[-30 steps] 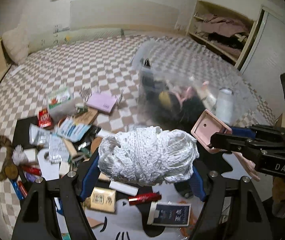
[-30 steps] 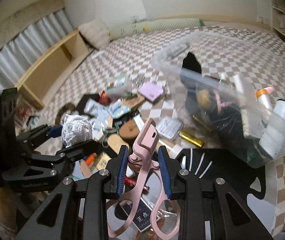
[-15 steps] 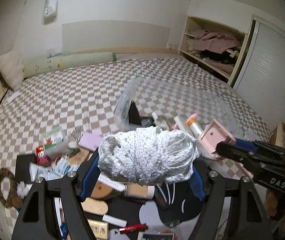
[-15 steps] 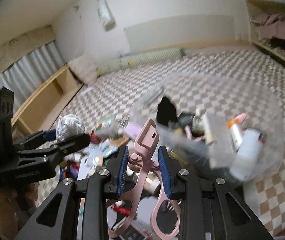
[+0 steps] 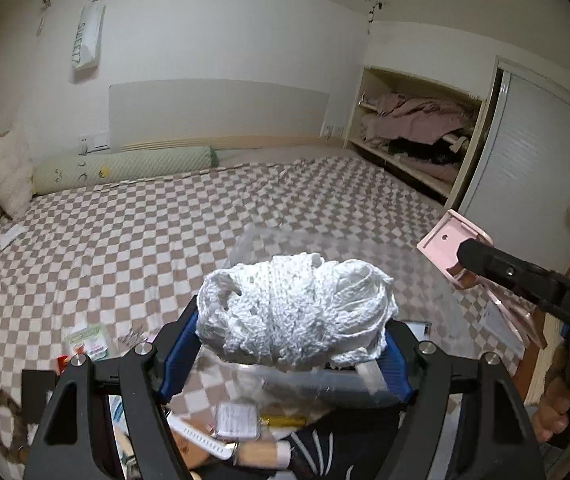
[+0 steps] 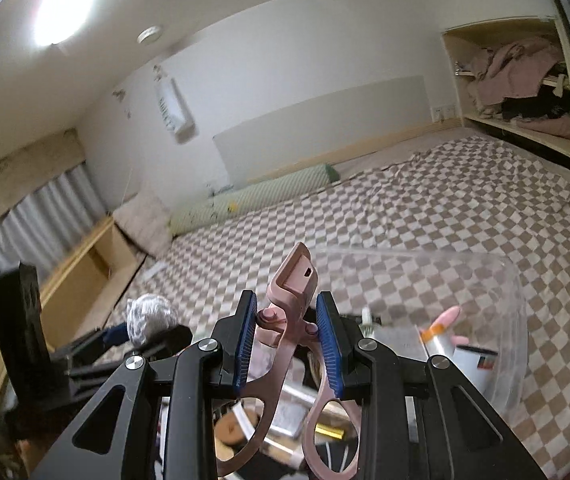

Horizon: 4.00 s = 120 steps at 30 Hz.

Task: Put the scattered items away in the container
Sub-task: 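Lower the yarn ball into the clear box while the right tool lowers the curler beside it, then open both tools to release the yarn ball and curler in the clear box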

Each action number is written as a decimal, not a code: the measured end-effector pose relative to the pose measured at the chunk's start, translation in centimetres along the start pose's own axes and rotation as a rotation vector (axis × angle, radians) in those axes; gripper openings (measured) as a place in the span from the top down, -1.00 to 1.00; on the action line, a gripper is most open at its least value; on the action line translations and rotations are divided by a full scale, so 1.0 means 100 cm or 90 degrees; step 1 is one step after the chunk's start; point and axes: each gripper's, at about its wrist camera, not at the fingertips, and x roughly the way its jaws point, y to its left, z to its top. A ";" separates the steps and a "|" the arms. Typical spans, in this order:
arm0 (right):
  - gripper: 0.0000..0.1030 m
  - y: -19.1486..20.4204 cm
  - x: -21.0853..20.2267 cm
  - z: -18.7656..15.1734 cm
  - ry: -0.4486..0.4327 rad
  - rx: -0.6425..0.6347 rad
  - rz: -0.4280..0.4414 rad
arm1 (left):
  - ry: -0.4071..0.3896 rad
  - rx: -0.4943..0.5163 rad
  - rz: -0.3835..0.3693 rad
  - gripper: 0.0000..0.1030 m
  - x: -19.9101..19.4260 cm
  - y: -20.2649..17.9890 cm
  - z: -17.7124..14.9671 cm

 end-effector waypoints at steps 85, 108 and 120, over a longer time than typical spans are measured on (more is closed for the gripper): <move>0.39 -0.117 0.116 -0.057 0.198 0.091 -0.245 | 0.246 0.038 0.059 -0.53 0.208 -0.031 -0.049; 0.39 -0.117 0.122 -0.061 0.238 0.059 -0.271 | 0.242 0.038 0.064 -0.84 0.193 -0.032 -0.051; 0.39 -0.112 0.113 -0.062 0.234 0.056 -0.283 | 0.207 0.073 0.078 -0.99 0.171 -0.028 -0.048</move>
